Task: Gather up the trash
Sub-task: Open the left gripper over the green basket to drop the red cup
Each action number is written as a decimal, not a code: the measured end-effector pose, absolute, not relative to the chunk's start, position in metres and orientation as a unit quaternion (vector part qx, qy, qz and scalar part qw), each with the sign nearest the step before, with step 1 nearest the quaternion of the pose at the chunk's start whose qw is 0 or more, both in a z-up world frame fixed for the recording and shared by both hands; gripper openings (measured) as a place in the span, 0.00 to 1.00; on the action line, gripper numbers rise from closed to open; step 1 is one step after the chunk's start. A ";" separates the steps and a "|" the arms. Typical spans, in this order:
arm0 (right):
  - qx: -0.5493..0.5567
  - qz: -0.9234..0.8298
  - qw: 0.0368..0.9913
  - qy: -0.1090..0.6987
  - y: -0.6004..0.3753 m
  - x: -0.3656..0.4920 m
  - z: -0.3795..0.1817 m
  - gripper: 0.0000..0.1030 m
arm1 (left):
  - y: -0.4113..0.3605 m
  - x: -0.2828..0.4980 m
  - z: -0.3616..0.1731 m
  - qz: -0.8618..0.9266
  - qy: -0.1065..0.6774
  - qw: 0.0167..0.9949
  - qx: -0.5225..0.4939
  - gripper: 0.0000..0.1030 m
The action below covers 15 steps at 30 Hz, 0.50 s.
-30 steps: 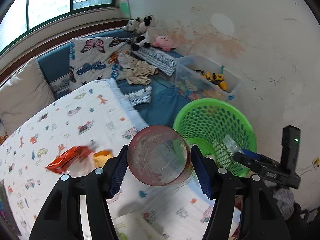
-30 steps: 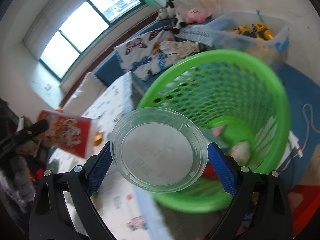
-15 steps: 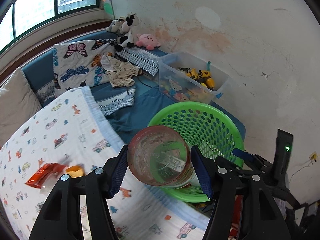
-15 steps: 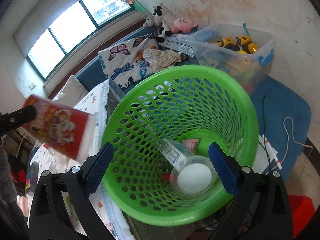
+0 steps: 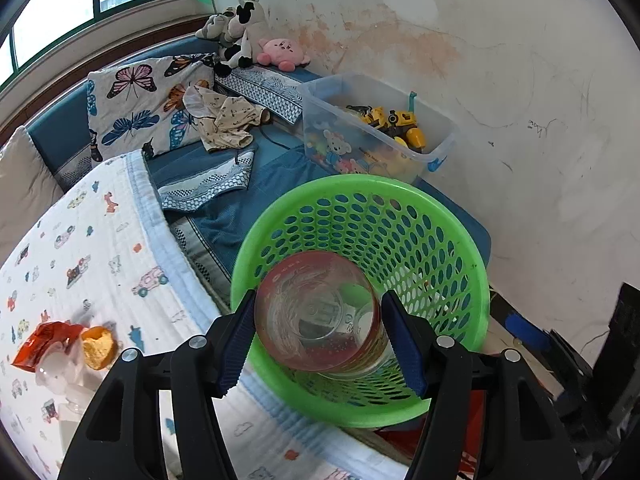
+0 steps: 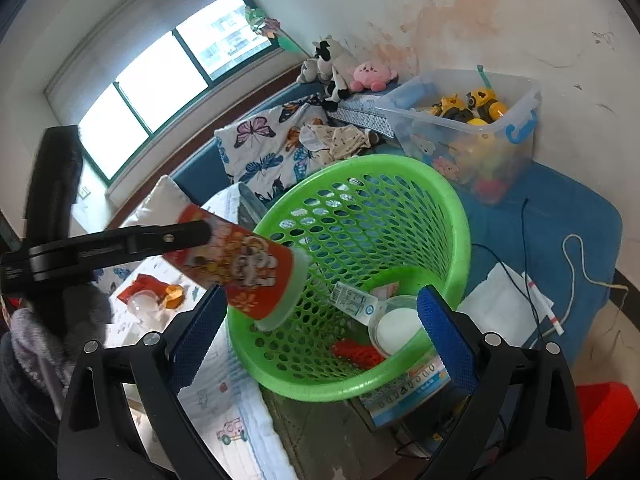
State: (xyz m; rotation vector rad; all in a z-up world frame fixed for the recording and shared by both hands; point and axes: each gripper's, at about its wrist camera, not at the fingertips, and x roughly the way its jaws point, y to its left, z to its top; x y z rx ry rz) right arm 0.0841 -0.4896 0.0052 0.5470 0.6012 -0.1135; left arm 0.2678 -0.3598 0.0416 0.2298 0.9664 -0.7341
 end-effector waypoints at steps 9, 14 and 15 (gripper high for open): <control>0.280 -0.050 0.918 0.275 -0.491 0.070 0.010 0.92 | -0.356 0.255 0.041 -0.356 0.446 0.815 0.099 0.69; 0.280 -0.039 0.920 0.272 -0.482 0.066 0.012 0.92 | -0.329 0.250 0.050 -0.351 0.434 0.825 0.092 0.69; 0.280 -0.037 0.920 0.272 -0.480 0.066 0.012 0.92 | -0.323 0.248 0.051 -0.348 0.431 0.827 0.093 0.69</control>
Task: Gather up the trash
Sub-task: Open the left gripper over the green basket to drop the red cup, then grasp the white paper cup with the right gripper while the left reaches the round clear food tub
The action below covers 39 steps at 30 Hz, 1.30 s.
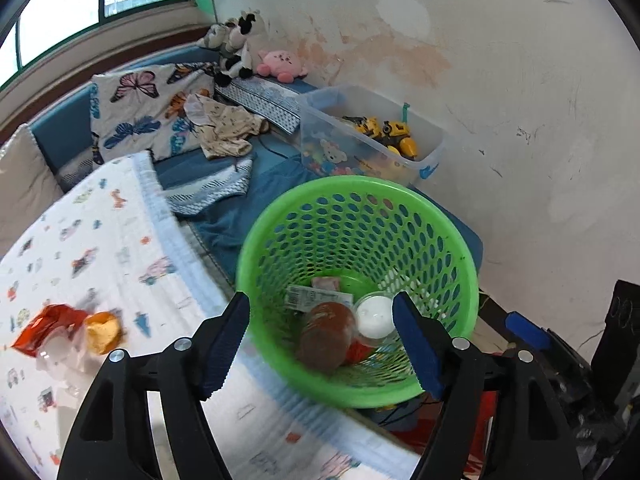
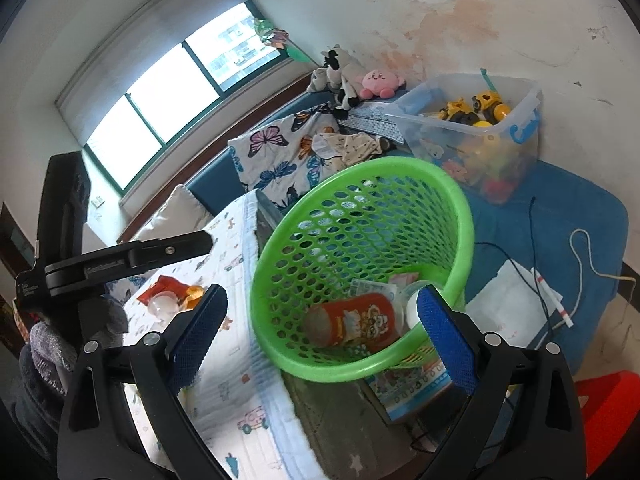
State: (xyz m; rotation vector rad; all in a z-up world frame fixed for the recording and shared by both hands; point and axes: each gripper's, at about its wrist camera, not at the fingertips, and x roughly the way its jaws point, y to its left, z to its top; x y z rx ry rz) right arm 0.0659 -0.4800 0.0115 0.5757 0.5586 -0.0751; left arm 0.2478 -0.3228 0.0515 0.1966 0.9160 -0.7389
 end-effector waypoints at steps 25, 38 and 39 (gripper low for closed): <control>0.229 0.093 0.911 0.330 -0.363 0.093 0.004 0.92 | -0.106 0.230 0.060 -0.240 0.414 0.878 0.005 0.71; 0.250 0.194 0.860 0.401 -0.297 0.155 -0.011 0.89 | -0.044 0.225 0.042 -0.198 0.427 0.882 -0.032 0.71; 0.253 0.199 0.855 0.408 -0.292 0.159 -0.013 0.88 | -0.039 0.223 0.040 -0.194 0.428 0.882 -0.034 0.71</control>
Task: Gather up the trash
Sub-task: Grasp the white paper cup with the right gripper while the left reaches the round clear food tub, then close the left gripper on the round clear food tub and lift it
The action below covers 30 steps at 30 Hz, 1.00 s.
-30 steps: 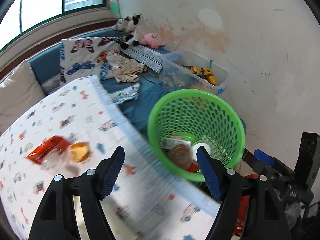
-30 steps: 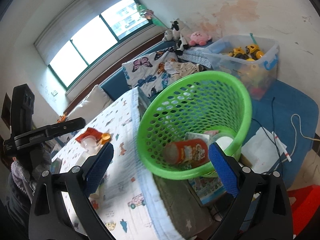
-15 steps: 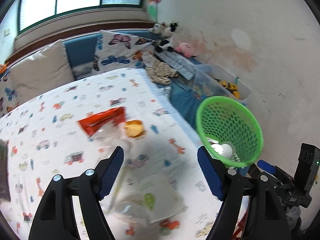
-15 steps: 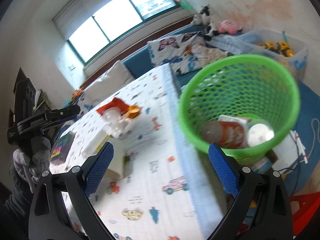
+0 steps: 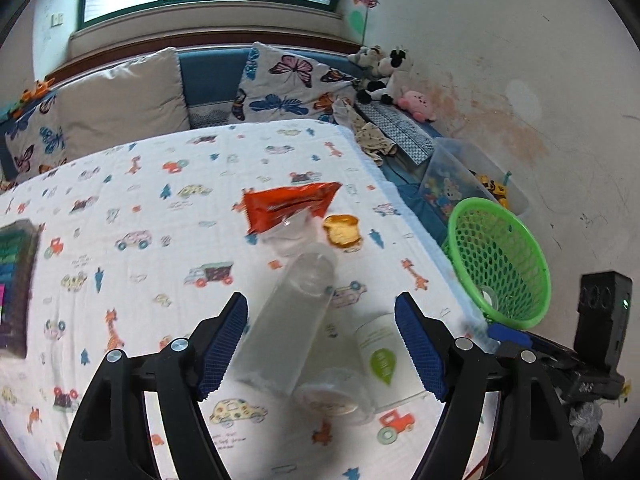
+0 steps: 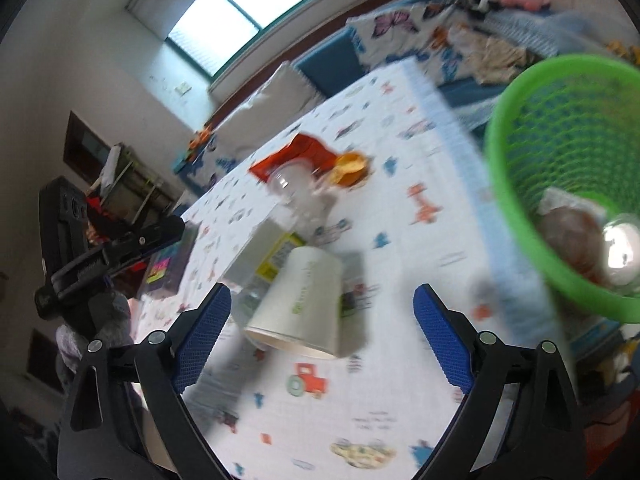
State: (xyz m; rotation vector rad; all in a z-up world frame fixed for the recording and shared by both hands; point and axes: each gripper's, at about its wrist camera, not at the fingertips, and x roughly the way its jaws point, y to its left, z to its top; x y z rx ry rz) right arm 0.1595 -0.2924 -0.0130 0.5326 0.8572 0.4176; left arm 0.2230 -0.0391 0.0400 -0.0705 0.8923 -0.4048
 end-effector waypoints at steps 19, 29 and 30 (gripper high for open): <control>0.259 0.228 0.791 0.505 -0.240 0.221 -0.055 0.73 | 0.004 0.185 0.012 -0.179 0.445 0.875 -0.068 0.71; 0.236 0.222 0.812 0.485 -0.254 0.200 -0.045 0.59 | -0.008 0.172 -0.015 -0.190 0.473 0.855 -0.095 0.71; 0.226 0.219 0.820 0.478 -0.256 0.196 -0.041 0.59 | -0.009 0.171 -0.018 -0.191 0.477 0.852 -0.099 0.71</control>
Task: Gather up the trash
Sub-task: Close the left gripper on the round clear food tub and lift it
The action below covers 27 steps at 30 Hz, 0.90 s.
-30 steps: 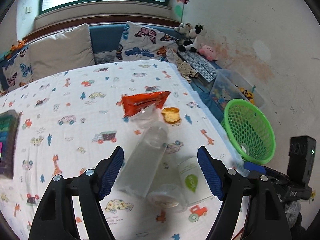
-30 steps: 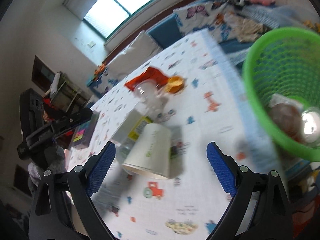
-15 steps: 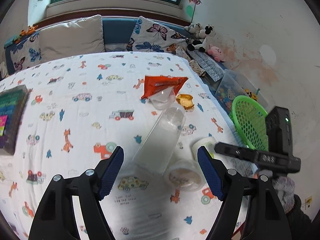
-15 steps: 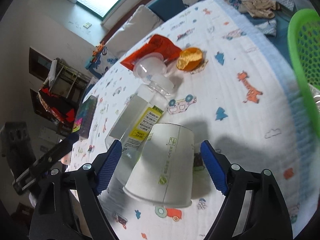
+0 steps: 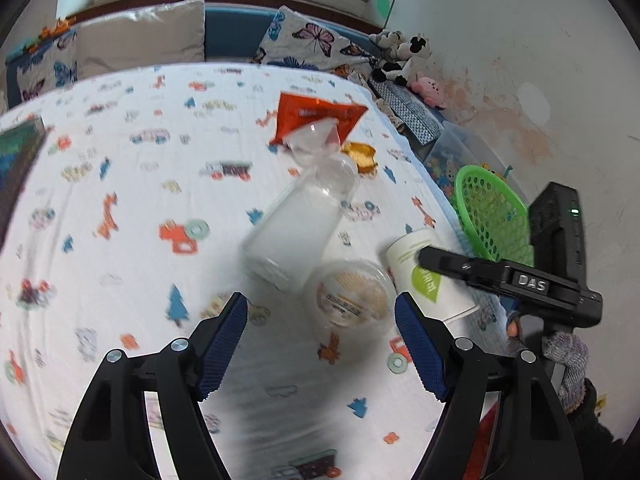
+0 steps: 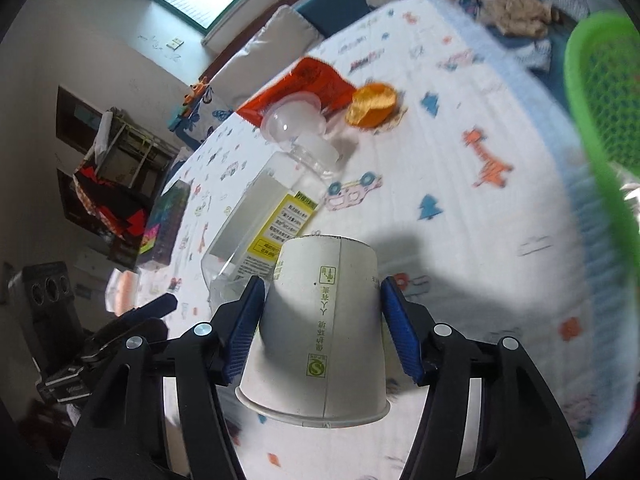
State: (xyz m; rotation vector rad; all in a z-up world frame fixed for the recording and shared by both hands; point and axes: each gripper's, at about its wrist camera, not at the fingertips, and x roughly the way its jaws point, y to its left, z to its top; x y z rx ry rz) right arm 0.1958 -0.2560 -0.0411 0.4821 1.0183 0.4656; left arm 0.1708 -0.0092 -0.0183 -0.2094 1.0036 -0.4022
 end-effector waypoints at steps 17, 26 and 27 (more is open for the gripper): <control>0.167 0.184 0.881 0.403 -0.277 0.153 -0.007 0.59 | -0.039 0.182 -0.063 -0.177 0.500 0.834 -0.152 0.71; 0.165 0.175 0.890 0.387 -0.286 0.146 -0.001 0.59 | -0.040 0.189 -0.075 -0.175 0.490 0.835 -0.181 0.71; 0.165 0.173 0.891 0.386 -0.287 0.146 -0.001 0.59 | -0.041 0.189 -0.075 -0.175 0.487 0.836 -0.182 0.71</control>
